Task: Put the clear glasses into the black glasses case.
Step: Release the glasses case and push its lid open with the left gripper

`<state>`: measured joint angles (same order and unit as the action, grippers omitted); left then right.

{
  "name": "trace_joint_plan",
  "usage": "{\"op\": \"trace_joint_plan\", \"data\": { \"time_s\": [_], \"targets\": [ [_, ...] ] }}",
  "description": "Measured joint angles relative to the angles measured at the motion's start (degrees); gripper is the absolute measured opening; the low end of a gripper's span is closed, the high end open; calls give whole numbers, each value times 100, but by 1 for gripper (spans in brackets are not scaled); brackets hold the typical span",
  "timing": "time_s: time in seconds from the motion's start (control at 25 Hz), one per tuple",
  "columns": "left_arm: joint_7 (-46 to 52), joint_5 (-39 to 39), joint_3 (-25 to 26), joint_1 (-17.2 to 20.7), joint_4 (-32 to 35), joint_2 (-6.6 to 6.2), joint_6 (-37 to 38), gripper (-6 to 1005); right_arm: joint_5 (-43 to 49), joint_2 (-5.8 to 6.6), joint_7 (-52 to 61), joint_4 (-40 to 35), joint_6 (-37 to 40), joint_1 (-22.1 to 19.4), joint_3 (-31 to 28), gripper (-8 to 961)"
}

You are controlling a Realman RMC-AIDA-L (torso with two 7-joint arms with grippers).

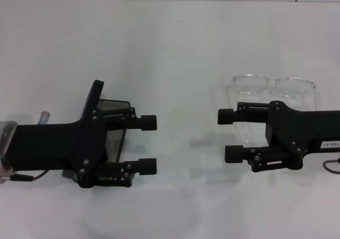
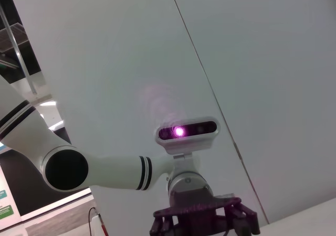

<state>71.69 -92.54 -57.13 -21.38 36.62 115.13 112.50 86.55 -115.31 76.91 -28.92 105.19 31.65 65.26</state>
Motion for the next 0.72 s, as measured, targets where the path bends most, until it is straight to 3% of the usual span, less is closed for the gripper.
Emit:
{"op": "trace_joint_plan", "data": {
  "time_s": [0.4, 0.6, 0.72],
  "targets": [
    [32, 40, 42, 6, 26, 0, 134, 744, 12, -5, -5, 0, 1, 8, 12, 779],
    [498, 42, 244, 12, 169, -6, 78, 736, 11, 1, -16, 0, -18, -82, -33, 779],
    [1793, -99, 427, 70, 1088, 220, -359, 732, 9, 41, -43, 8, -246, -104, -49, 779]
  ]
}}
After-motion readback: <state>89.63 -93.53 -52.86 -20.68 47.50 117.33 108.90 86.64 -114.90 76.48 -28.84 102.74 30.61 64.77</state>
